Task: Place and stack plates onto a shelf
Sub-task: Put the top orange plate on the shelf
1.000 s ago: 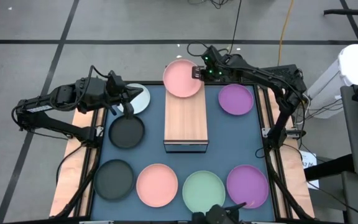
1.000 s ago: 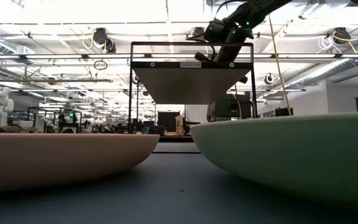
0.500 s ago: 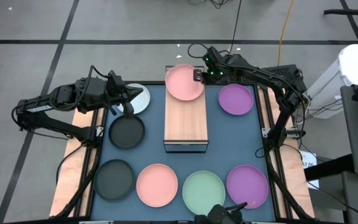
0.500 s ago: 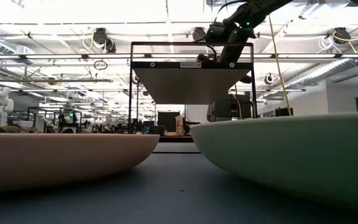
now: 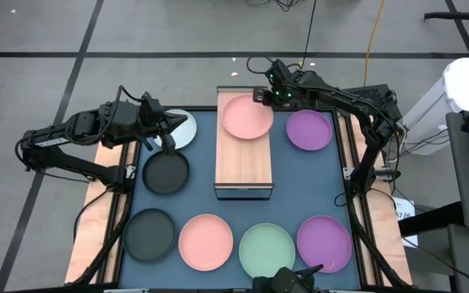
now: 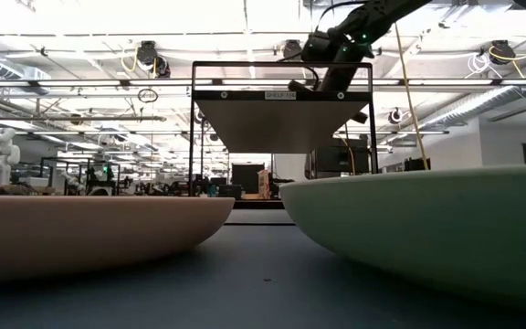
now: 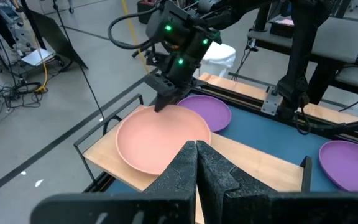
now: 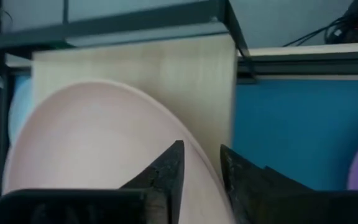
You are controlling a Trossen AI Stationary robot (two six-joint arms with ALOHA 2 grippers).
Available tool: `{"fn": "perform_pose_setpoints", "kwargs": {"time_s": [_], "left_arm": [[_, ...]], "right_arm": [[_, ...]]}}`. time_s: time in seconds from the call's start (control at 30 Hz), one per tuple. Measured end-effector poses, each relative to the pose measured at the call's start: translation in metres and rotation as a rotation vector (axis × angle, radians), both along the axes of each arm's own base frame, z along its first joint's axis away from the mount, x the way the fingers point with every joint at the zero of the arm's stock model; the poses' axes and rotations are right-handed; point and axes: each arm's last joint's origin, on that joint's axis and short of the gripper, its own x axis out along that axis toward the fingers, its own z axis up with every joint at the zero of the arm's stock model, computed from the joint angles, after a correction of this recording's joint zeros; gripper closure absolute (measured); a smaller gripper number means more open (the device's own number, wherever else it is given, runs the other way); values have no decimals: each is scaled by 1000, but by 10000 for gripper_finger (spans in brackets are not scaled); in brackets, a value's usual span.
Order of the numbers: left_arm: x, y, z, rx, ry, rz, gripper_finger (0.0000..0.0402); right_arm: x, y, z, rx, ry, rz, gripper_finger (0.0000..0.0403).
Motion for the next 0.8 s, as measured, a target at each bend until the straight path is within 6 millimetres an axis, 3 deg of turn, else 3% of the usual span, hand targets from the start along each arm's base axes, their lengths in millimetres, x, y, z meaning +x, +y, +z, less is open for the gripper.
{"fn": "perform_pose_setpoints", "kwargs": {"time_s": [0.3, 0.57, 0.8], "left_arm": [[0, 0, 0, -11, -1, 4, 398], [-2, 0, -5, -53, 28, 21, 398], [-2, 0, -5, -36, 37, 14, 398]], "right_arm": [[-7, 0, 3, -4, 25, 16, 300], [-29, 15, 35, -88, 52, 93, 300], [-33, 38, 45, -98, 93, 341, 304]]}}
